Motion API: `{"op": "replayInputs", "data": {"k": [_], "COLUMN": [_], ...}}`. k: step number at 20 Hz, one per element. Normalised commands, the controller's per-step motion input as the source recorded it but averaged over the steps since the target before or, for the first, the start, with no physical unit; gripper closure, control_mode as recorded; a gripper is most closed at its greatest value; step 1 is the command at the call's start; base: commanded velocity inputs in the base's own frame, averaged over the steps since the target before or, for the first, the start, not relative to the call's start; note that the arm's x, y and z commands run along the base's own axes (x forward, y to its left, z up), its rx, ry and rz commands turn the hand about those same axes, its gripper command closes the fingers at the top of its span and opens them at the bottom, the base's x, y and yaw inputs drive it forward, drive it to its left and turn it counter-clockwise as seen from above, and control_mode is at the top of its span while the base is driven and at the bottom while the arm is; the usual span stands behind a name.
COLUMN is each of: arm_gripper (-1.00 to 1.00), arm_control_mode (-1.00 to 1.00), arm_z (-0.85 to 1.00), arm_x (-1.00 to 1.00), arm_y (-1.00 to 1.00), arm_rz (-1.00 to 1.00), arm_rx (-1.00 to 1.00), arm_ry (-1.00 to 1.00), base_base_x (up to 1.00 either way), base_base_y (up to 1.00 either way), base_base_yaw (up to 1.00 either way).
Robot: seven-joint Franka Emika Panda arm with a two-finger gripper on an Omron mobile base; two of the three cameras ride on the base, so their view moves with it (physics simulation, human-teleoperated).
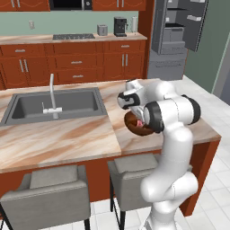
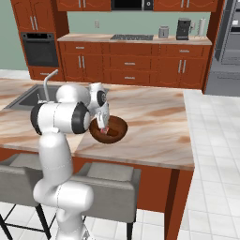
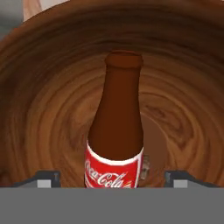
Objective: Open the fridge, grab two sodas, and place both sodas inside the bowl with ice on the dining counter.
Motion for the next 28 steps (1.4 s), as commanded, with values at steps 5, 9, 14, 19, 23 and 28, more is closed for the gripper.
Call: {"op": "replayInputs", "data": {"k": [5, 9, 14, 19, 23, 28], "arm_gripper": [-1.0, -1.0, -1.0, -1.0, -1.0, -1.0], "arm_control_mode": [-1.0, -1.0, -1.0, -1.0, -1.0, -1.0], "arm_z": [0.36, 0.59, 0.52, 0.38, 0.6, 0.74], "arm_x": [-0.45, -0.6, -0.88, -1.0, -0.99, -0.99], "arm_y": [0.0, -0.06, -0.22, -0.14, 0.0, 0.0], "arm_rz": [0.02, 0.0, 0.0, -0.14, -0.26, -0.32], "arm_rx": [0.01, 0.0, 0.05, 0.24, 0.28, 0.29], "arm_ry": [-0.16, -0.21, -0.2, -0.27, -0.26, -0.21], "base_base_x": [0.0, 0.0, 0.0, 0.0, 0.0, 0.0], "base_base_y": [0.0, 0.0, 0.0, 0.0, 0.0, 0.0], "base_base_yaw": [0.0, 0.0, 0.0, 0.0, 0.0, 0.0]}}
